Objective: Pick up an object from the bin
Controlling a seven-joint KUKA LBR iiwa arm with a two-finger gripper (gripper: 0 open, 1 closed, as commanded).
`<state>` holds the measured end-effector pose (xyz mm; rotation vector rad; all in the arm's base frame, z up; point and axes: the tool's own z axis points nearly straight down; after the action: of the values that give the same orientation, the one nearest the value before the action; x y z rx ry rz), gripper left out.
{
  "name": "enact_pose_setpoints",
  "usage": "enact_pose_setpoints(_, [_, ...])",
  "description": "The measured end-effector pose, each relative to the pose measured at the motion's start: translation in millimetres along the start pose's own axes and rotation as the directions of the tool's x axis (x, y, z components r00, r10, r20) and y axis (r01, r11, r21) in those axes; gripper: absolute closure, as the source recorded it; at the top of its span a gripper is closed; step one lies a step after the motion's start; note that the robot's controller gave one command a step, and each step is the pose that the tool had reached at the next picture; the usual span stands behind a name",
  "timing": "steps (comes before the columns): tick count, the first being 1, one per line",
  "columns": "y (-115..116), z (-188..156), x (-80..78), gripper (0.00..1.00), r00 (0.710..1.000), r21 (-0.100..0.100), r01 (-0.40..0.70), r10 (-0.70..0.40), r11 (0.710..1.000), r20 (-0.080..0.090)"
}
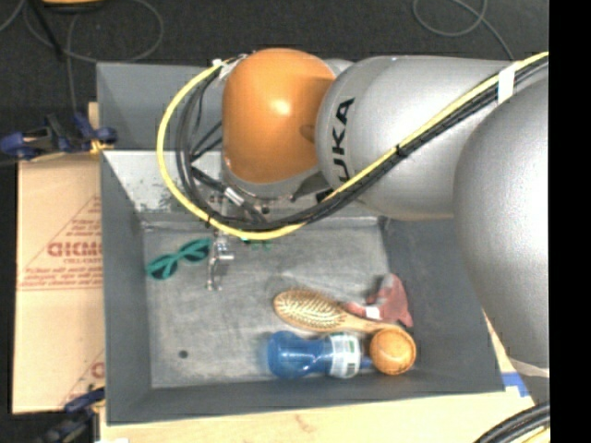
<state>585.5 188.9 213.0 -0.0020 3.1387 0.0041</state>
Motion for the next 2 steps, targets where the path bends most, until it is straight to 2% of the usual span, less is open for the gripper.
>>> enact_pose_setpoints(1, [3, 40, -7.9, 0.0, 1.0, -0.003, 0.003, -0.003, 1.0, 0.01])
enact_pose_setpoints(2, [9, 102, -10.1, 0.0, 0.996, 0.002, 0.093, -0.093, 0.996, 0.005])
